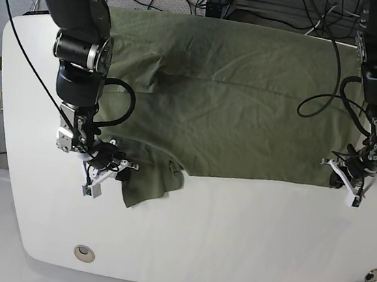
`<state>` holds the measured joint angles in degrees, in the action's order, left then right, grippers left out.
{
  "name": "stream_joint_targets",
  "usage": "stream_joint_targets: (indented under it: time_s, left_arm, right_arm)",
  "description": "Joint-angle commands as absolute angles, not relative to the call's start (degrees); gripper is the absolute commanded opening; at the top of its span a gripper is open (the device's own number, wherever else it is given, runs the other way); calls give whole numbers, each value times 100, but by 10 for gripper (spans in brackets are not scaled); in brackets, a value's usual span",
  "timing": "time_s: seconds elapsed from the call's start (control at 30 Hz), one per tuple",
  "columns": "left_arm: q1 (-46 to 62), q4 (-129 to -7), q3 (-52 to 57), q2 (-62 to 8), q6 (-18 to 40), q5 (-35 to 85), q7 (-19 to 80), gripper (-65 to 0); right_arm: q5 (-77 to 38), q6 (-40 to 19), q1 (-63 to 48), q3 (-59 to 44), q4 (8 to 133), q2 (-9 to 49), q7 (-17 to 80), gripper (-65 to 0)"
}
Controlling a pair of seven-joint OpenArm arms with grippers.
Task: Fold the T-shirt properly
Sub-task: 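Lift the hem and fold it over onto the shirt body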
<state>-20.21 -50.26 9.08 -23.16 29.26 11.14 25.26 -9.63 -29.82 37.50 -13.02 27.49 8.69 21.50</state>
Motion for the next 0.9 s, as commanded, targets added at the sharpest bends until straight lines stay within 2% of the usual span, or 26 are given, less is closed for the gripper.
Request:
stream_joint_targets:
  time_s: [0.0,0.13,0.57,0.7,0.87]
  left_arm:
    - [-2105,-5437,1138,-2387,2941,1182,2404,-650]
    - [-1947,-5851,1692,-2193,2941,1182,2404,-650]
    - [-690,-7512,1754,-2193,2941,1182,2413,-650]
    - [-215,-8171,1754,-2193,2941,1182,2413,-650]
    - [259,-8813,2018,-2202,2941,1182,2413,-650]
  right_arm:
    - [-1007,-2993,3934,-1297,3301,901,2422,-650]
    - [-1033,-2993,3714,-1305,4514,831,3389,-650]
    - [-1051,-3029,2026,-1323,9086,585,6325,-650]
    - [-1051,-3046,1490,-1323,10018,585,6747,-650]
    - [-1059,-3055,734,-1314,10844,585,6800,-650]
